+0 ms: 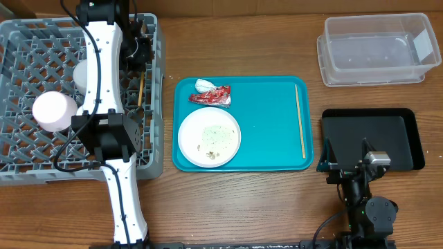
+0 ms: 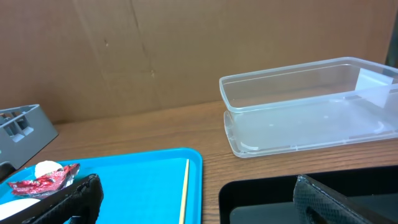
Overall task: Sort waste into correct bins and load items into the dishwasher
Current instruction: 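Release the chopstick and move the left gripper back to the tray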
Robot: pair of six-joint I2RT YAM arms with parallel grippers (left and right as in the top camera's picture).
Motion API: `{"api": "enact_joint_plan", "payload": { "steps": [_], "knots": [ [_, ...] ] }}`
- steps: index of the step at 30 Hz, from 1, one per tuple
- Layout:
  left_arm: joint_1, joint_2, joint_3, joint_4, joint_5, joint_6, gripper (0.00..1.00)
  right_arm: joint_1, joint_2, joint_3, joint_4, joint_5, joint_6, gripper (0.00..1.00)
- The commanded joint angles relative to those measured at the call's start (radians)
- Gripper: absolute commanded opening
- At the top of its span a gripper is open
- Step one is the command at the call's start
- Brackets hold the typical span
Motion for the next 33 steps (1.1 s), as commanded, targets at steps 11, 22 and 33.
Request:
{"api": "enact_joint_plan", "payload": {
  "steps": [11, 22, 33],
  "knots": [
    [-0.006, -0.010, -0.003, -0.009, -0.011, -0.023, 0.96, 0.003, -0.010, -0.010, 0.006, 0.010, -0.007, 1.00],
    [-0.009, -0.049, 0.150, -0.014, 0.640, -0.055, 0.88, 0.003, -0.010, -0.010, 0.006, 0.010, -0.007, 1.00],
    [-0.296, -0.048, 0.145, 0.007, 0.656, -0.168, 0.74, 0.003, -0.010, -0.010, 0.006, 0.010, -0.007, 1.00]
  ]
}}
